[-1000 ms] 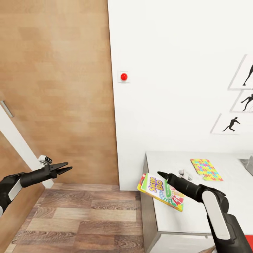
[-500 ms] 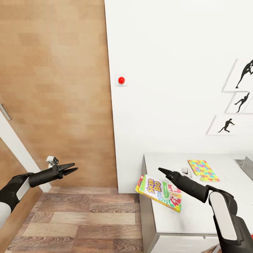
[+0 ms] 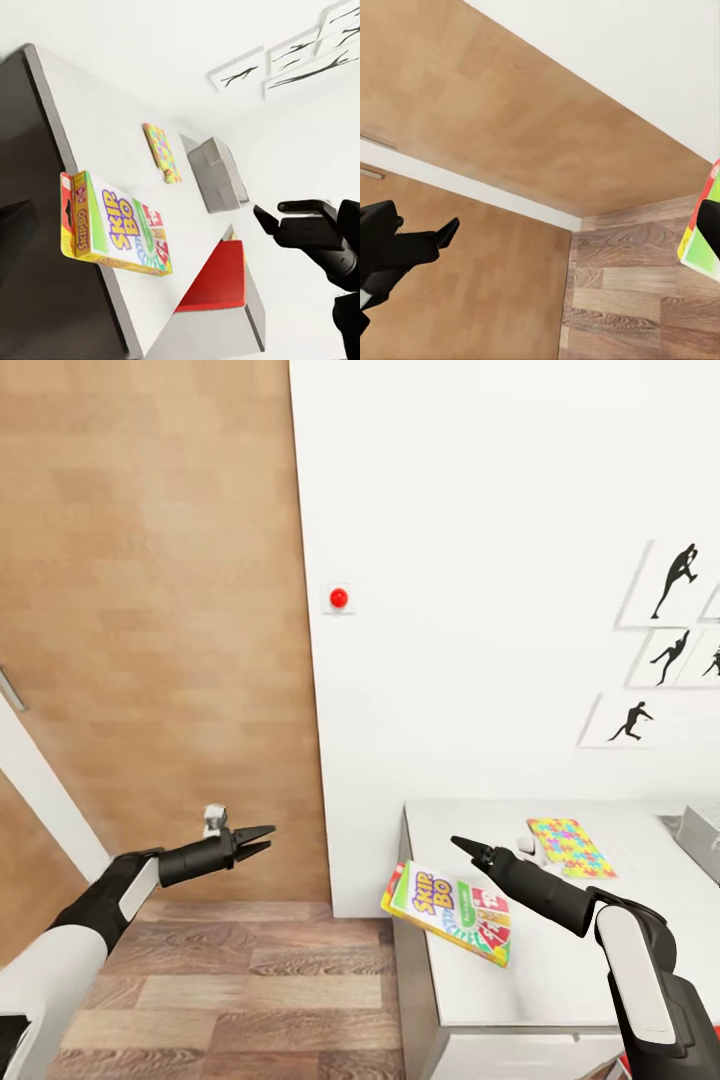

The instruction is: Put all the toys in the child's room - the three board games (two on the bed and one on the table), the two jigsaw puzzles on the table, and the tennis ball on the table - inside the toy box on the table in the child's room.

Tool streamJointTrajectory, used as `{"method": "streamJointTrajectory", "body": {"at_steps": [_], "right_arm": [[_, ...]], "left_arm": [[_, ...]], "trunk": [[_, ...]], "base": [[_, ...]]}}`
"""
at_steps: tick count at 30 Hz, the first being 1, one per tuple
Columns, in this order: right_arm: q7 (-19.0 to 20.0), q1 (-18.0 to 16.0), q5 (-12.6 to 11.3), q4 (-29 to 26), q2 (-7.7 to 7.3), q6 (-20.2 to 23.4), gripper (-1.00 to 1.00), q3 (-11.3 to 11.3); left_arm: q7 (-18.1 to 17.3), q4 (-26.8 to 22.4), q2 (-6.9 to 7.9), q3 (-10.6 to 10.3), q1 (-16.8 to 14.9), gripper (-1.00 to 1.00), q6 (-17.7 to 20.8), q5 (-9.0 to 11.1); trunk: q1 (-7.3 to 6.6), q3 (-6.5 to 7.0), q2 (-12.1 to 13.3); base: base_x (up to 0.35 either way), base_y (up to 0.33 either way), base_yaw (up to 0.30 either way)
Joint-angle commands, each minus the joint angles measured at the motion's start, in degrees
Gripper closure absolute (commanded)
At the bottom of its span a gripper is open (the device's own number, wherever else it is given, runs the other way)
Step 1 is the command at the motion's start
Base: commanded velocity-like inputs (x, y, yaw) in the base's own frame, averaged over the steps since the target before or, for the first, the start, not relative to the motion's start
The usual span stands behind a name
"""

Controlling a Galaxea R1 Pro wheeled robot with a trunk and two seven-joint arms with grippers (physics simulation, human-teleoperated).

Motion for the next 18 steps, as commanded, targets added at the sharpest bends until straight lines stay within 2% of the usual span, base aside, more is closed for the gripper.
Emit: {"method": "streamJointTrajectory", "body": {"at_steps": [1,5,9,18], "right_arm": [[0.6,0.0,0.5,0.0,0.01,0.2,-1.00,-0.1],[0.6,0.1,0.7,0.1,0.06,-0.2,-1.00,-0.1],[0.6,0.1,0.9,0.2,0.04,-0.2,-1.00,-0.1],[0.6,0.1,0.7,0.2,0.17,-0.4,-1.00,-0.1]], "left_arm": [[0.7,0.0,-0.22,0.0,-0.1,-1.00,0.5,0.3],[3.6,1.1,-1.24,-0.1,-0.1,-1.00,0.2,0.3],[4.3,1.8,-1.74,0.0,-0.1,-1.00,0.0,0.2],[4.2,2.2,-1.12,-0.1,-0.1,-1.00,0.0,0.1]], "trunk": [[0.04,-0.03,-0.1],[0.04,0.33,-0.1],[0.04,0.68,-0.1],[0.04,1.49,-0.1]], "base": [[0.000,0.000,-0.061],[0.000,0.000,-0.061],[0.000,0.000,-0.061],[0.000,0.000,-0.061]]}}
